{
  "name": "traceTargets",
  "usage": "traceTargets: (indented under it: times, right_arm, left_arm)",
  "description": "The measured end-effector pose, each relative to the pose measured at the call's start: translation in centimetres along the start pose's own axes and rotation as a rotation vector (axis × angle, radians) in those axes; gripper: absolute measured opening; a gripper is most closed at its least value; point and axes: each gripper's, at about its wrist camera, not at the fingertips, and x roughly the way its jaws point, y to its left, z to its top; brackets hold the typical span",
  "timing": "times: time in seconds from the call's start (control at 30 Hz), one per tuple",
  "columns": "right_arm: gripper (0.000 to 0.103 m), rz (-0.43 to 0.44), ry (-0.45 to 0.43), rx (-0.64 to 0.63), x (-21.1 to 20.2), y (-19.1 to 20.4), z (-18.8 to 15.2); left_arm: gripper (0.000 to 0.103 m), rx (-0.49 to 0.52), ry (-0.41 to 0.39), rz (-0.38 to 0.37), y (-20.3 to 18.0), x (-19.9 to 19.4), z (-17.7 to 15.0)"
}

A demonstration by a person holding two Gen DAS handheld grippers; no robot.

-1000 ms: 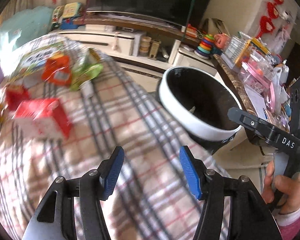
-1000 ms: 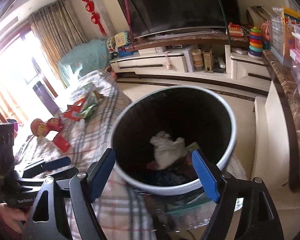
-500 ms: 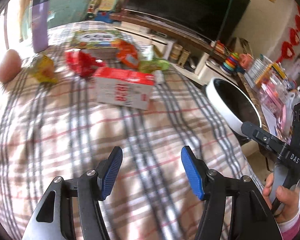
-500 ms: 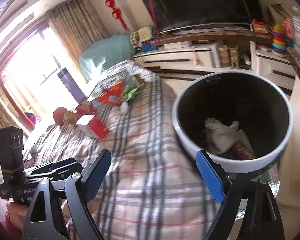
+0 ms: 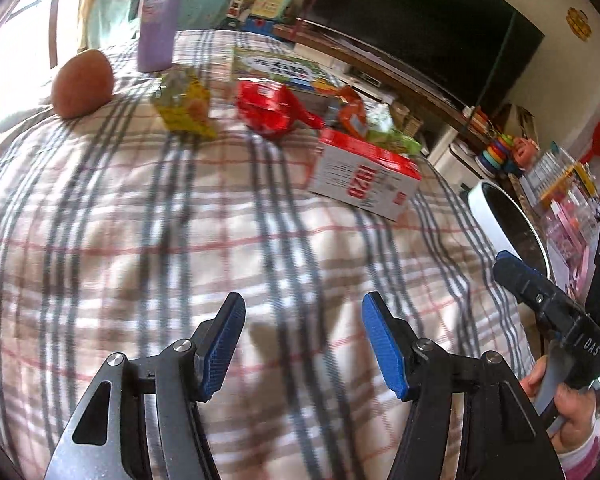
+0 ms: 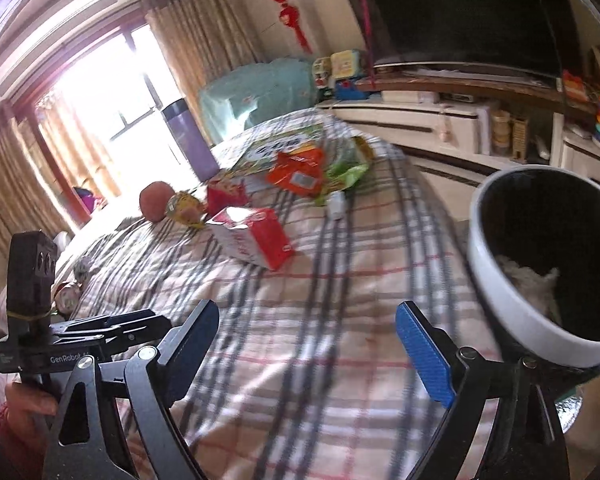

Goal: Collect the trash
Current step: 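Move both open tools back to the bed toward the yellow bag and red carton, then grasp the yellow snack bag with the left tool while the right grasps the red juice carton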

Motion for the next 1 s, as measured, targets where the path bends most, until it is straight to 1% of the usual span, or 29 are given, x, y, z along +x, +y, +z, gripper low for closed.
traceTargets:
  times: [0.23,0.4,0.47,0.57,0.67,0.87,0.9,1.0]
  right_arm:
    - [0.091,0.010,0.077,-0.076,3.2,2.6,0.7]
    - [0.091,0.020,0.102,-0.125,5.0,3.3,1.4]
    - [0.091,0.019,0.105,-0.143,5.6,3.5,1.8]
    - [0.091,0.028,0.117,-0.155,6.4,3.5,2.4]
    - [0.091,0.033,0.145,-0.172,7.6,3.5,3.0]
    - [0.091,0.042,0.142,-0.212,8.9,3.8,4.3]
    - [0.091,0.045,0.142,-0.215,9.1,3.9,4.4]
    - [0.091,0.051,0.148,-0.226,10.0,4.0,5.0]
  left_arm:
    - [0.060,-0.026,-0.007,0.027,2.2,-0.4,1.2]
    - [0.062,-0.029,-0.011,0.051,3.3,0.2,2.8]
    - [0.062,-0.031,-0.015,0.063,3.6,0.8,3.6]
    - [0.067,-0.034,-0.028,0.093,4.2,1.5,5.0]
    - [0.067,-0.050,-0.034,0.110,4.8,2.3,6.4]
    - [0.071,-0.094,-0.042,0.144,5.6,4.4,9.3]
    - [0.074,-0.100,-0.045,0.154,5.8,4.9,9.8]
    - [0.075,-0.105,-0.055,0.185,5.9,6.0,10.9]
